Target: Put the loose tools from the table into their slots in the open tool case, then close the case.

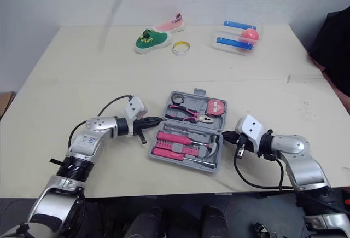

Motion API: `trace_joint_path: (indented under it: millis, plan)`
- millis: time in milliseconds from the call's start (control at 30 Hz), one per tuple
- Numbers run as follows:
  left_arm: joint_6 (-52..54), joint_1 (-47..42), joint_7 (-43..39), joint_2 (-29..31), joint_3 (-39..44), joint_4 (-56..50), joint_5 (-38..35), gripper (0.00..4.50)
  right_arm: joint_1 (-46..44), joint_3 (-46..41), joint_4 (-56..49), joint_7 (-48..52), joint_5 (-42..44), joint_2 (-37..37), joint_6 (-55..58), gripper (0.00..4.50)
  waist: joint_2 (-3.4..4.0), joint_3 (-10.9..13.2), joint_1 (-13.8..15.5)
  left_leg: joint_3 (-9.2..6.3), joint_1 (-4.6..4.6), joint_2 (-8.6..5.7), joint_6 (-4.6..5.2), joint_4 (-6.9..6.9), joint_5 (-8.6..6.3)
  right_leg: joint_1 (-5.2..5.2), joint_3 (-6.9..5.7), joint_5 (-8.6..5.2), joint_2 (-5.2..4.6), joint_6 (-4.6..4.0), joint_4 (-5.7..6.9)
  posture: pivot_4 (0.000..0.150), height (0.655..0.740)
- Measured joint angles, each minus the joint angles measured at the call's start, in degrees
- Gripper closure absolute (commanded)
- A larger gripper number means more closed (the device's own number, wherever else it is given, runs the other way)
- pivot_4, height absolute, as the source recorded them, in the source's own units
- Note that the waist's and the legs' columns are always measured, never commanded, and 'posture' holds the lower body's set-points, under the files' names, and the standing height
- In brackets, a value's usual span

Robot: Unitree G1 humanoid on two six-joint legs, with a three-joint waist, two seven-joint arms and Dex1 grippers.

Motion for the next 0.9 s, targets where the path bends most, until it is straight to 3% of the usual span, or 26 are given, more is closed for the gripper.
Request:
trace_joint_path:
  millis: [333, 667, 900]
  plan:
    - [-1.0, 1.4, -0.2, -1.5, 0.6, -1.0, -0.3, 4.5, -2.3, 1.0, 3.9, 0.0, -1.5, 1.3, -1.9, 4.47, 0.0, 0.0, 0.0, -0.01, 0.01, 0.01, -0.02, 0.0, 0.01, 0.0, 0.01, 0.0, -0.01, 0.0, 0.0, 0.15, 0.74]
    - [1.9, 13.2, -4.5, 3.3, 2.2, -15.0, -3.3, 4.5, -4.8, 3.1, 8.4, 3.5, -3.7, 2.6, -10.2, 4.47, 0.01, 0.0, -1.3, -0.02, 0.04, 0.1, -0.09, -0.04, -0.03, 0.01, 0.06, -0.01, 0.02, -0.02, -0.03, 0.15, 0.74]
    - [5.0, 18.7, -3.0, 5.4, 4.3, -21.6, -4.5, 4.5, -4.1, 4.3, 5.8, 5.6, -3.0, 3.4, -8.0, 4.47, 0.03, 0.0, -1.4, -0.01, 0.1, 0.28, -0.21, -0.06, -0.1, 0.02, 0.09, -0.07, 0.0, -0.13, -0.04, 0.15, 0.74]
